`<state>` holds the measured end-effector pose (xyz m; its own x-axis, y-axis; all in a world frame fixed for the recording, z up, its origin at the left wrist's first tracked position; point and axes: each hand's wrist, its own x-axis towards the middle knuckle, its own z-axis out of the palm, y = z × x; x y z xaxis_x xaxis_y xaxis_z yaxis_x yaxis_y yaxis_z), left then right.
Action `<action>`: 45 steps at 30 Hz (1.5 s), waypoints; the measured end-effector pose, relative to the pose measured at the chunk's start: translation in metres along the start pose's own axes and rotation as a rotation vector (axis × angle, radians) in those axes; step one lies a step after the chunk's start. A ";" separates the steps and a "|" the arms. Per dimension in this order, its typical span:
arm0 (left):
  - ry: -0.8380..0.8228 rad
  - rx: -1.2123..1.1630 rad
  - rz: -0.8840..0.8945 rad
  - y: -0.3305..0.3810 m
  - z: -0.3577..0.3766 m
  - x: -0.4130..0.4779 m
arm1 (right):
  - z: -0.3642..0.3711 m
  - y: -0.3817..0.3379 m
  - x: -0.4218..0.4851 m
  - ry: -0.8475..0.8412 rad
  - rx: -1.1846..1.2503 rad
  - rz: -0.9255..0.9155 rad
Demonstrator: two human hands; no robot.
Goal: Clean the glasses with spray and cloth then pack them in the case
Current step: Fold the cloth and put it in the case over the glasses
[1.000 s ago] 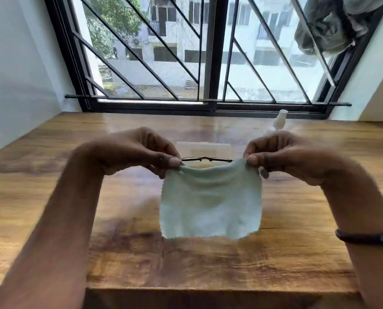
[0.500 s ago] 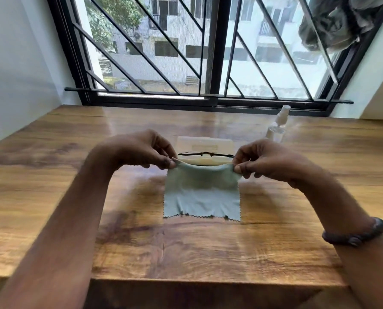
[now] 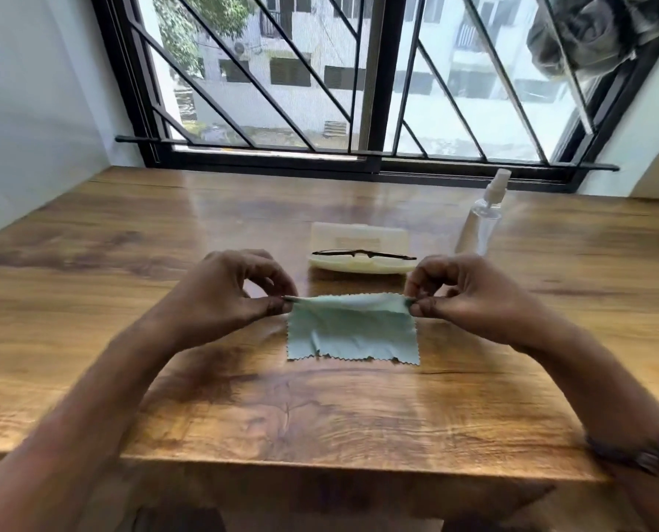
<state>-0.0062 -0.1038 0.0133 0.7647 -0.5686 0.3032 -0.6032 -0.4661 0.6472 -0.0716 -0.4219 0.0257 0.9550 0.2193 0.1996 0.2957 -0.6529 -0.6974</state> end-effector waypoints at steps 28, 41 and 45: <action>0.125 0.049 0.145 0.006 0.021 -0.032 | 0.005 0.007 -0.035 -0.068 0.026 -0.071; 0.040 0.187 0.133 0.007 0.024 -0.041 | 0.004 0.011 -0.035 0.007 0.038 -0.045; 0.079 0.155 0.153 0.010 0.024 -0.040 | 0.006 0.012 -0.035 0.027 0.037 -0.060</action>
<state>-0.0479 -0.1021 -0.0088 0.6732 -0.5887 0.4476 -0.7366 -0.4806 0.4758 -0.1013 -0.4333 0.0065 0.9360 0.2374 0.2597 0.3518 -0.6114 -0.7088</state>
